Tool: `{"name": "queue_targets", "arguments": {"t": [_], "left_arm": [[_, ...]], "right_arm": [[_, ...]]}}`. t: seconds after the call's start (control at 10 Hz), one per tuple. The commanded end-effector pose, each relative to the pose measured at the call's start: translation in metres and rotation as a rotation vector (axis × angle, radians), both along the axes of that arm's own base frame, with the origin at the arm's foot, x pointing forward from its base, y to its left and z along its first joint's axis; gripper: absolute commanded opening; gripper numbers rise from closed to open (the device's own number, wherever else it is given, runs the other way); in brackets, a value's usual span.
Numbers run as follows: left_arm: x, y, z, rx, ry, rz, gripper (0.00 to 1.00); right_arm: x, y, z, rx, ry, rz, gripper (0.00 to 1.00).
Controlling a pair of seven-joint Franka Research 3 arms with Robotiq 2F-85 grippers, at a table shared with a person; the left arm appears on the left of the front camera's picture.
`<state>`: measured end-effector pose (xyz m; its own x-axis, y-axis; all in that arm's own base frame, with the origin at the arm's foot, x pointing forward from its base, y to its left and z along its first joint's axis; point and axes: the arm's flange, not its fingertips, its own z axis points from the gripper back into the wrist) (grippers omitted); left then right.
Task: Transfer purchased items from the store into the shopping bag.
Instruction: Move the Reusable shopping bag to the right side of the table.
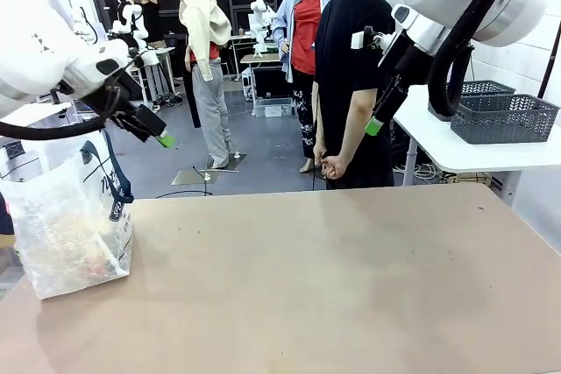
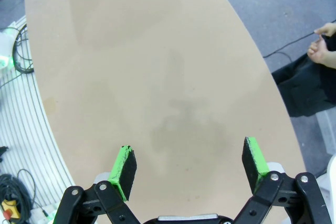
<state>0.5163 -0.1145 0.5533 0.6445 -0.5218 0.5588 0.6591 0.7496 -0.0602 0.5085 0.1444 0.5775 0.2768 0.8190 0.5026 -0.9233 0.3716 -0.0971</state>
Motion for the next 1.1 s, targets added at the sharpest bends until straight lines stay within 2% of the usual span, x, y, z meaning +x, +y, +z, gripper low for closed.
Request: {"name": "queue_targets", "arguments": {"t": [0.0, 0.2, 0.3, 0.4, 1.0], "left_arm": [[0.015, 0.001, -0.011, -0.057, 0.025, -0.127, 1.00], [0.017, -0.004, -0.007, -0.054, 0.049, -0.168, 1.00], [0.021, -0.002, -0.003, -0.033, 0.049, -0.142, 1.00], [0.011, -0.013, -0.017, -0.044, 0.035, -0.132, 1.00], [0.011, -0.013, -0.017, -0.044, 0.035, -0.132, 1.00]], "right_arm": [[0.000, -0.001, 0.000, -0.009, 0.006, 0.002, 1.00], [0.000, -0.001, 0.000, -0.009, 0.006, 0.002, 1.00], [0.000, -0.001, 0.000, -0.009, 0.006, 0.002, 1.00], [0.000, -0.001, 0.000, -0.009, 0.006, 0.002, 1.00], [0.000, -0.001, 0.000, -0.009, 0.006, 0.002, 1.00]]}}
